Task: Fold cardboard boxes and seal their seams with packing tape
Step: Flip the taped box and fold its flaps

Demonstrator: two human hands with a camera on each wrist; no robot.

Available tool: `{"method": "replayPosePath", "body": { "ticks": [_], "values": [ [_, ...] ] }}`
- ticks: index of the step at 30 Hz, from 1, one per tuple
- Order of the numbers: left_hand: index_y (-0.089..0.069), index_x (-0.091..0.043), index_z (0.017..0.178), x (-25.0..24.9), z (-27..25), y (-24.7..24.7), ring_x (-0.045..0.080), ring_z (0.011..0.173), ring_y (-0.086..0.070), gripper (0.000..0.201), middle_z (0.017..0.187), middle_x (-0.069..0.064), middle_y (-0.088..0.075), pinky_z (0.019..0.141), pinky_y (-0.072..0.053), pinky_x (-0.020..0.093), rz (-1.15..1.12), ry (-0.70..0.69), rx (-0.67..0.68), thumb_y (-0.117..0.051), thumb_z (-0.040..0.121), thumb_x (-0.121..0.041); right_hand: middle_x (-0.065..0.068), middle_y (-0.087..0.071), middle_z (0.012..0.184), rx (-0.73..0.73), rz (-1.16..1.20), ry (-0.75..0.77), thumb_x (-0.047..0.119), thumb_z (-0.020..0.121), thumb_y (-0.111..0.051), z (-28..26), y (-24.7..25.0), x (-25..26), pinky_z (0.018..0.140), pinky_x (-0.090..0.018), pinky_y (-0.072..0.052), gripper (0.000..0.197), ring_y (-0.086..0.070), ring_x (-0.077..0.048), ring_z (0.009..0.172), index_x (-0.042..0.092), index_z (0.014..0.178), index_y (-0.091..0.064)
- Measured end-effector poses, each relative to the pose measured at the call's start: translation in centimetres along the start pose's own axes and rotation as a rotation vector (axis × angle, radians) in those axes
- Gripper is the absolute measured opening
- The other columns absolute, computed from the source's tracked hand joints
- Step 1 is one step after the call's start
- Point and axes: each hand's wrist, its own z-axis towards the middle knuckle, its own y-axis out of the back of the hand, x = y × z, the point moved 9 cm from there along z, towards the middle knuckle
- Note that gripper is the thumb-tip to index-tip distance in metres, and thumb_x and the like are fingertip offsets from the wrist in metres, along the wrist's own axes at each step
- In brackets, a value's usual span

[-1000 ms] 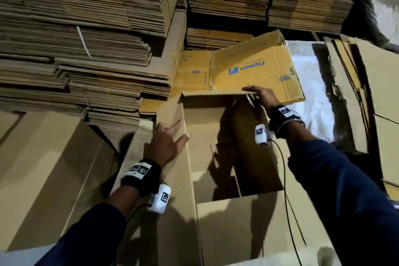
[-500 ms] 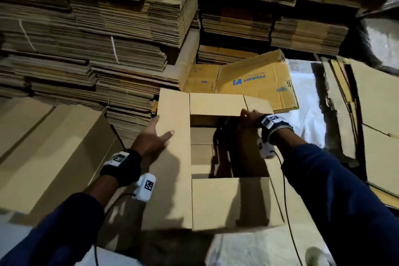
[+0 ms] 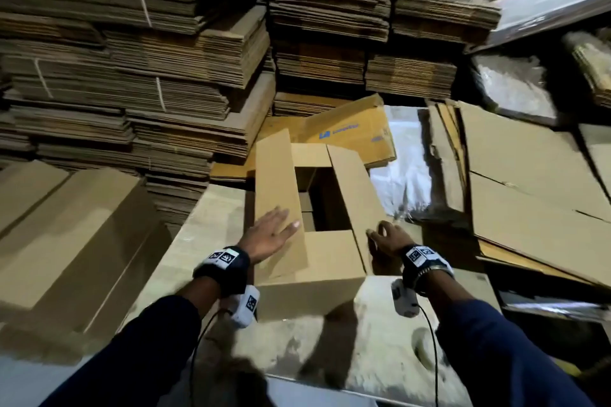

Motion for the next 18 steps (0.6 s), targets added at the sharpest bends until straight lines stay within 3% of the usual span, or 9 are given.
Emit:
{"method": "replayPosePath", "body": {
  "ticks": [2,4,5,8,11,13,15,17,18],
  "values": [
    [-0.022,-0.034,0.165,1.0,-0.6,-2.5,0.02,0.161,-0.006,0.087,0.175,-0.004,-0.005,0.129,-0.01,0.052,0.292,-0.019,0.028,-0.027,0.094,-0.085,-0.027,-0.059,0.135,-0.032,0.063,-0.107,0.067,0.094,-0.055,-2.4,-0.3,-3.7,0.107,-0.047,-0.044,0.068,-0.055,-0.043,0.127,0.009,0.13,-0.053],
    [-0.02,-0.034,0.166,1.6,-1.4,-3.6,0.022,0.162,-0.003,0.082,0.175,0.0,-0.001,0.129,-0.007,0.049,0.396,-0.03,-0.032,-0.032,0.098,-0.078,-0.027,-0.056,0.143,-0.039,0.117,-0.132,0.058,0.098,-0.058,-5.4,0.4,-4.6,0.106,-0.043,-0.043,0.072,-0.053,-0.043,0.132,0.001,0.141,-0.049],
    [-0.02,-0.035,0.166,1.7,-1.9,-3.9,0.022,0.162,-0.002,0.079,0.175,0.0,-0.001,0.128,-0.008,0.049,0.393,-0.021,-0.073,-0.034,0.099,-0.075,-0.026,-0.059,0.14,-0.051,0.129,-0.112,0.052,0.099,-0.061,-6.5,1.0,-4.5,0.103,-0.041,-0.043,0.066,-0.055,-0.042,0.13,-0.001,0.137,-0.054],
    [-0.027,-0.038,0.163,2.5,-2.8,-4.2,0.024,0.162,0.0,0.077,0.176,0.0,-0.001,0.127,-0.017,0.052,0.285,0.063,-0.173,-0.043,0.097,-0.075,-0.022,-0.074,0.107,-0.192,0.182,-0.001,0.041,0.097,-0.067,-9.4,4.4,-3.0,0.084,-0.036,-0.047,0.037,-0.067,-0.04,0.109,0.006,0.101,-0.073],
    [-0.023,-0.033,0.165,3.6,-3.6,-4.3,0.028,0.161,0.0,0.093,0.176,0.006,0.003,0.125,-0.024,0.053,0.129,0.203,-0.26,-0.058,0.09,-0.075,-0.015,-0.077,0.098,-0.356,0.466,0.129,0.042,0.103,-0.059,-12.9,8.3,0.1,0.08,-0.034,-0.049,0.038,-0.07,-0.032,0.098,0.009,0.104,-0.078],
    [-0.009,-0.026,0.167,4.5,-4.0,-4.5,0.033,0.16,-0.009,0.112,0.175,0.008,0.004,0.123,-0.028,0.054,0.049,0.29,-0.304,-0.064,0.084,-0.076,-0.01,-0.078,0.09,-0.218,0.71,0.181,0.049,0.104,-0.053,-14.1,7.4,2.7,0.08,-0.038,-0.055,0.044,-0.073,-0.028,0.092,0.013,0.102,-0.079],
    [0.005,-0.021,0.166,5.1,-4.5,-4.8,0.037,0.156,-0.021,0.128,0.174,0.013,-0.004,0.121,-0.033,0.053,-0.023,0.356,-0.339,-0.07,0.078,-0.078,-0.003,-0.078,0.087,-0.035,0.794,0.192,0.051,0.103,-0.055,-14.5,4.3,4.9,0.081,-0.041,-0.058,0.037,-0.073,-0.032,0.1,0.021,0.108,-0.077],
    [0.01,-0.019,0.165,6.0,-5.1,-5.0,0.04,0.152,-0.032,0.141,0.171,0.018,-0.017,0.118,-0.037,0.053,-0.112,0.425,-0.348,-0.075,0.07,-0.08,-0.004,-0.077,0.102,0.024,0.638,0.176,0.047,0.099,-0.064,-13.7,1.0,5.7,0.085,-0.042,-0.057,0.034,-0.069,-0.036,0.107,0.026,0.126,-0.069],
    [0.01,-0.018,0.165,6.7,-5.5,-5.1,0.041,0.15,-0.035,0.147,0.169,0.019,-0.023,0.118,-0.038,0.052,-0.157,0.46,-0.341,-0.076,0.065,-0.082,-0.009,-0.073,0.121,0.035,0.527,0.143,0.051,0.095,-0.068,-13.3,-0.4,5.7,0.091,-0.04,-0.054,0.05,-0.066,-0.034,0.114,0.024,0.138,-0.061]
  ]
}}
